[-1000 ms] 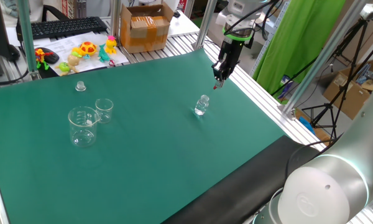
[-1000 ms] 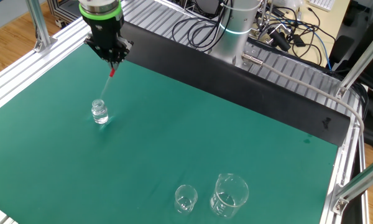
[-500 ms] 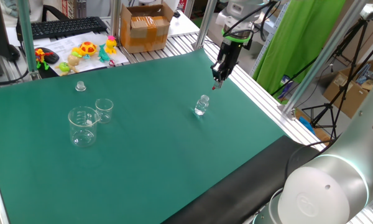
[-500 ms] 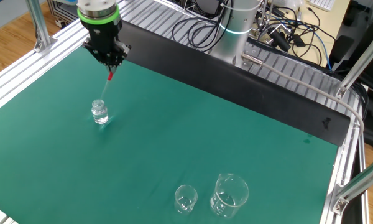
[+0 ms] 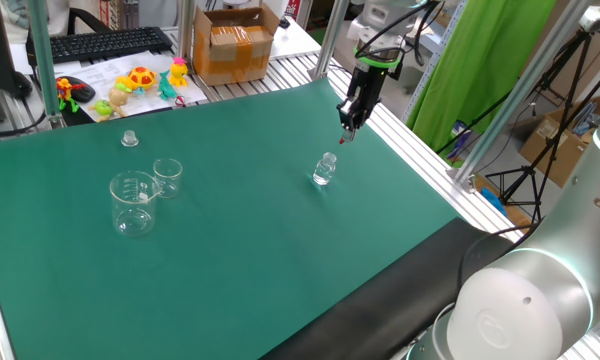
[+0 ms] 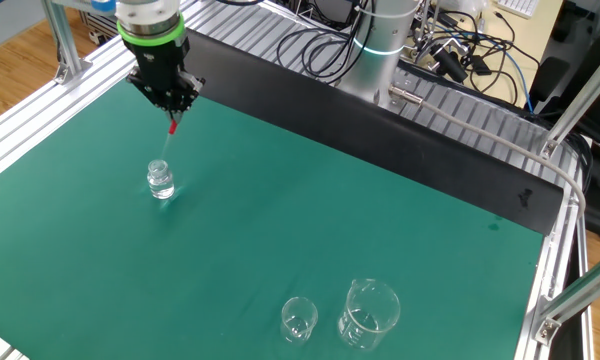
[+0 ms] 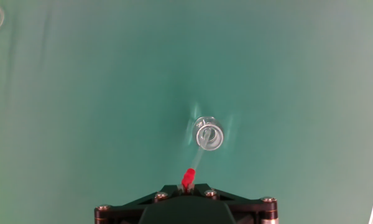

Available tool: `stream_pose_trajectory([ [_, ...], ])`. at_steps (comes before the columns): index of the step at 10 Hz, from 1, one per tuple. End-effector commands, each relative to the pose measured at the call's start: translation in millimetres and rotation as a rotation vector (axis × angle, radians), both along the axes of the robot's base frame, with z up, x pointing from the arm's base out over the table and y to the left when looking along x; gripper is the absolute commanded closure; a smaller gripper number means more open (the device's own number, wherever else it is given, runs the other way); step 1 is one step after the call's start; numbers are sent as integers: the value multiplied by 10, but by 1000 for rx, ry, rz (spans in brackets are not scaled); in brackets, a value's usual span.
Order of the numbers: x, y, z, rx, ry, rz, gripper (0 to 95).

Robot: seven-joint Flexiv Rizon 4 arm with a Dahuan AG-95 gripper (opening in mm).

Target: Transfer liquid using a dropper

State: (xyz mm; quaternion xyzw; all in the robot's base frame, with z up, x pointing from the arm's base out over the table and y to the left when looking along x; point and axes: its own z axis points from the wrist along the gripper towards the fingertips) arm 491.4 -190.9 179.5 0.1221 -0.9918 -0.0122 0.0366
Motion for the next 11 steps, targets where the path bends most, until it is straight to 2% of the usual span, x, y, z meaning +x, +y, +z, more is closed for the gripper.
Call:
stream_pose_trajectory([
  [1,-8,2,-1,-2,0,-5,950],
  [2,-8,2,-1,-9,0,-12,570],
  [3,-7,2,-1,-10,-5,-18,380],
  [4,-7,2,-1,-10,-7,-19,380],
  [5,-6,1,0,-12,-11,-21,190],
  [7,1,-1,4,-14,-15,-22,190],
  [10,88,-54,-1,-19,-20,-12,190],
  [11,104,-61,11,-15,-19,-9,380],
])
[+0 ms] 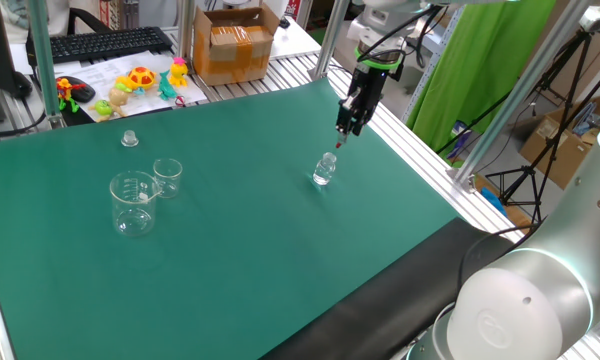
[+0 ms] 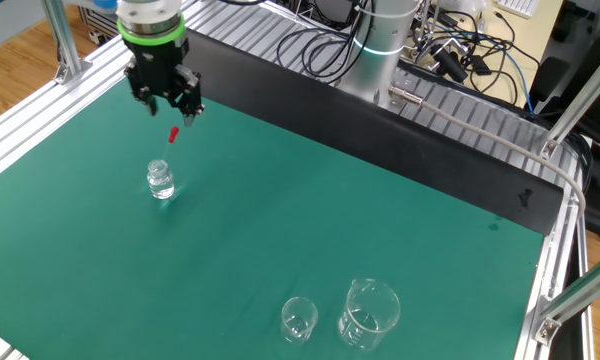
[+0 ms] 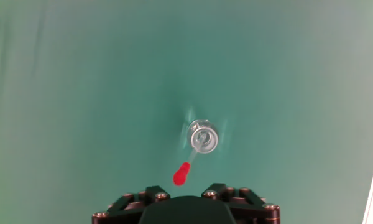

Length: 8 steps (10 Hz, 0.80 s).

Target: Transfer liquid using a dropper

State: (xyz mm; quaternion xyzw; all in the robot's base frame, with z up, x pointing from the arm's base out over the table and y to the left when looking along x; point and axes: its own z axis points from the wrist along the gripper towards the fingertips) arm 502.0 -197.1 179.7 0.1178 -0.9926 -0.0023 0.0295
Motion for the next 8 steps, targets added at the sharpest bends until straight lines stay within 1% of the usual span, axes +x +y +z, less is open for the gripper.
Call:
stream_pose_trajectory([
  [1,-2,2,10,4,-2,-2,380],
  [3,-3,3,9,12,0,-4,760],
  [6,-14,2,0,15,1,-4,760],
  [7,-17,3,-2,16,1,-4,950],
  [8,-18,3,-3,16,1,-4,950],
])
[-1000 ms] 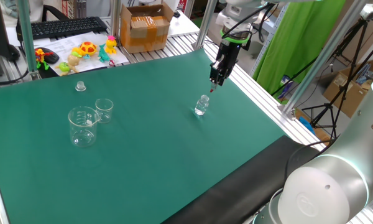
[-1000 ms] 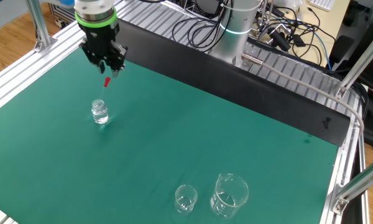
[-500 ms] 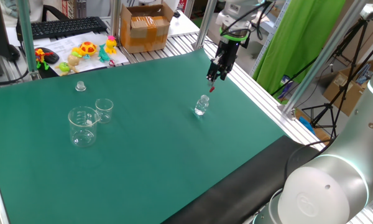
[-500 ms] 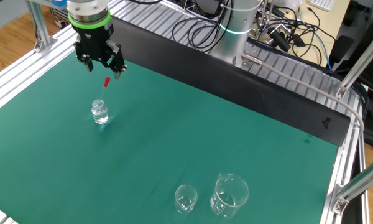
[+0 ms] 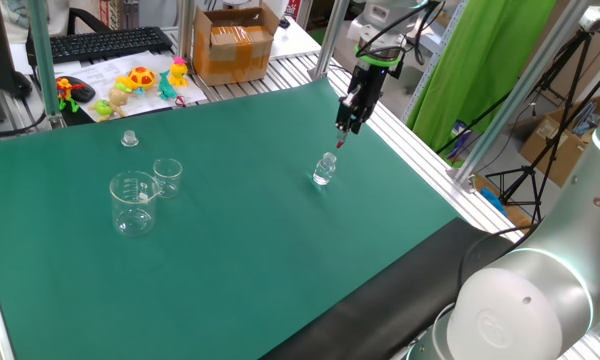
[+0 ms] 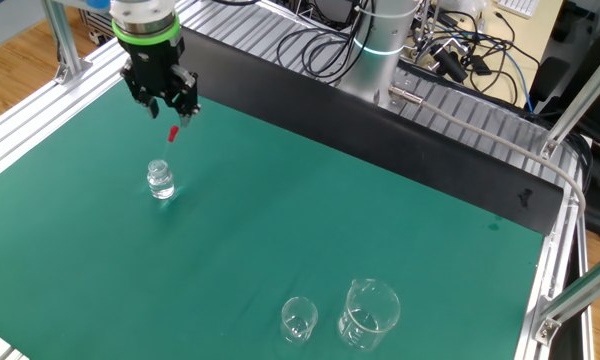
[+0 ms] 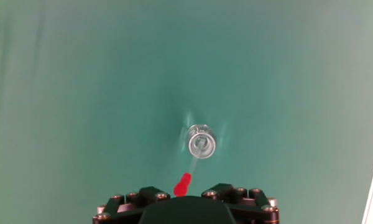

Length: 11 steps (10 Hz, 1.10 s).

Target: Transfer liquid using a dropper

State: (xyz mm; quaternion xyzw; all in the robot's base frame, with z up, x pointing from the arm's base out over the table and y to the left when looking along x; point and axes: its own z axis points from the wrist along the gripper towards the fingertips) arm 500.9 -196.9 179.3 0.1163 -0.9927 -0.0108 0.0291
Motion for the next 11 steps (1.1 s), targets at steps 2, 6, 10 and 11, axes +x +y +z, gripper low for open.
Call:
stream_pose_trajectory([
  [2,-7,1,0,-1,-1,0,950],
  [6,-92,44,-63,1,-36,-9,950],
  [10,-119,68,-82,1,-41,-16,950],
  [11,-118,70,-81,0,-42,-16,950],
])
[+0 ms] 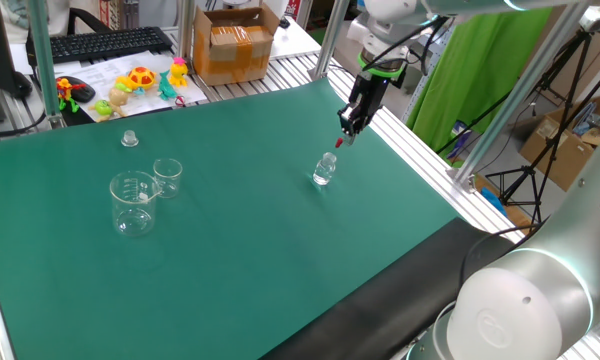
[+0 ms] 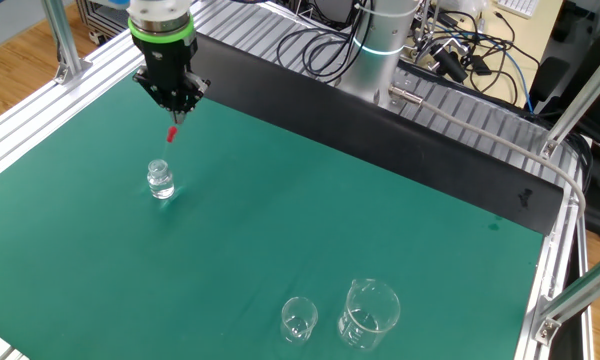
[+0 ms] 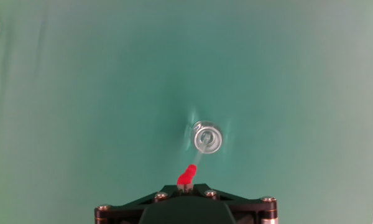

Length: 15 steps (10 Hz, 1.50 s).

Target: Transfer liquid using a dropper

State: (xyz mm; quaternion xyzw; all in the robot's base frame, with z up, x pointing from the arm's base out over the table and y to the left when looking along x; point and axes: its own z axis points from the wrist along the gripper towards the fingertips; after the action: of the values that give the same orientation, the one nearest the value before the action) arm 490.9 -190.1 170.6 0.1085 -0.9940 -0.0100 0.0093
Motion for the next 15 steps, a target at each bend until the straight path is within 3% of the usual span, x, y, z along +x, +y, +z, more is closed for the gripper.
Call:
stream_pose_trajectory([
  [1,-17,7,7,-2,-6,-2,950],
  [2,-12,18,11,-4,-12,-4,760],
  [15,28,96,45,-5,-12,-7,760],
])
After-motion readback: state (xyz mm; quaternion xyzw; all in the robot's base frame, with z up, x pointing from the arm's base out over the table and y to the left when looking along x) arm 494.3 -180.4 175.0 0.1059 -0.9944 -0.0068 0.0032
